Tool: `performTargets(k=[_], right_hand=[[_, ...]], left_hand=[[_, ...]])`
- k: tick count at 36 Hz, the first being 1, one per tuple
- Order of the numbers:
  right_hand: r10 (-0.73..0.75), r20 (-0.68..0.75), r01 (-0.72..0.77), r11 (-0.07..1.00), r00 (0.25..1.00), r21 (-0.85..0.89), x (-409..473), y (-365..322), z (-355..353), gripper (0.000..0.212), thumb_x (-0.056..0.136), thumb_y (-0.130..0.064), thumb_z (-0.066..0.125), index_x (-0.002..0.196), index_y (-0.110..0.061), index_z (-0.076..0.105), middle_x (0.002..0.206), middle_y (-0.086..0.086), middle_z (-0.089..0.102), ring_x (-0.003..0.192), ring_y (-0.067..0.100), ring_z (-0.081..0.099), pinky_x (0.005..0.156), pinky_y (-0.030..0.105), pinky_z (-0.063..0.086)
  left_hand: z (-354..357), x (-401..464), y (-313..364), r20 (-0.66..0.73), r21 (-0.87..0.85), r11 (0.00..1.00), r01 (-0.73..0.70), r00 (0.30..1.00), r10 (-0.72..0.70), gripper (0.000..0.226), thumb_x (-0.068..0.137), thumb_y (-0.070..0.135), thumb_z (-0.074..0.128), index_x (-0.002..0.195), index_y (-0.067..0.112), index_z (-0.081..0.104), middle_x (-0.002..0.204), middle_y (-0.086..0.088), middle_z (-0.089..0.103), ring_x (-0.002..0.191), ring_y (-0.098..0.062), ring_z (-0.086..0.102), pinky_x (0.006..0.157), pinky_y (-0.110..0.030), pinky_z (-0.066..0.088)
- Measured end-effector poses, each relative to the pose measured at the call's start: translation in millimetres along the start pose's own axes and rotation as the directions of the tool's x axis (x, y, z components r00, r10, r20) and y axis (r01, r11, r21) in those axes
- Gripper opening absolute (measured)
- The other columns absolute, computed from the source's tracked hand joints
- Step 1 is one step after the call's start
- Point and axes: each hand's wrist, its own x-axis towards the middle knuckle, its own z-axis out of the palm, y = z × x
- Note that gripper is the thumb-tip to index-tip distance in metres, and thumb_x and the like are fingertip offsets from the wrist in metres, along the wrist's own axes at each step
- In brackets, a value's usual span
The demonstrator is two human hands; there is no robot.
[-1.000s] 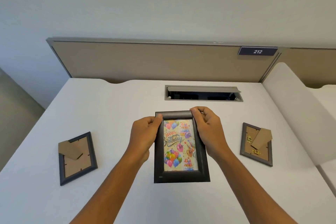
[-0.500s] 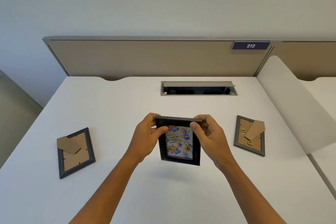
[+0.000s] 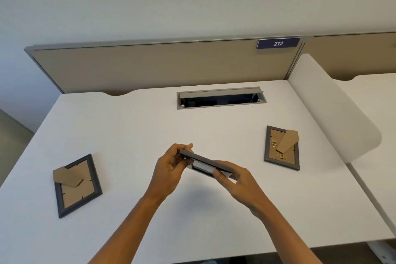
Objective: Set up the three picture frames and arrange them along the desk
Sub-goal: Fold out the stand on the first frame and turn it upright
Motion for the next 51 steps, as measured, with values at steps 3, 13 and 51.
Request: performTargets(k=[3, 13, 51], right_hand=[[0.080, 0.010, -0.081, 0.995, 0.997, 0.052, -1.9, 3.3, 1.7, 0.026, 0.098, -0.059, 0.071, 0.124, -0.061, 0.072, 0.128, -0.033, 0.074, 0.120, -0.012, 0.064, 0.109, 0.028, 0.044], [0.168, 0.050, -0.173, 0.876, 0.984, 0.451, -0.4, 21.6, -5.8, 0.058, 0.076, -0.051, 0.092, 0.129, -0.031, 0.081, 0.135, -0.007, 0.078, 0.141, 0.017, 0.059, 0.127, 0.050, 0.033], [0.527, -0.015, -0.376, 0.624, 0.850, 0.685, 75.1, 52.1, -14.5, 0.062, 0.088, -0.070, 0.067, 0.133, -0.028, 0.073, 0.133, 0.005, 0.077, 0.129, 0.030, 0.068, 0.113, 0.054, 0.050]], left_hand=[[3.6, 0.2, -4.2, 0.005, -0.002, 1.000, 0.001, 1.000, -0.001, 0.025, 0.101, -0.006, 0.058, 0.115, 0.013, 0.065, 0.122, -0.005, 0.076, 0.135, -0.018, 0.062, 0.110, -0.045, 0.053], [16.8, 9.4, -19.4, 0.025, -0.028, 0.999, 0.031, 0.999, -0.030, 0.027, 0.099, -0.006, 0.061, 0.115, 0.015, 0.066, 0.123, -0.003, 0.076, 0.127, -0.022, 0.067, 0.106, -0.042, 0.056], [52.3, 109.4, -61.5, 0.073, 0.179, 0.957, 0.229, 0.967, -0.245, 0.038, 0.103, 0.007, 0.062, 0.141, 0.012, 0.061, 0.135, -0.004, 0.068, 0.125, -0.018, 0.063, 0.104, -0.034, 0.057]])
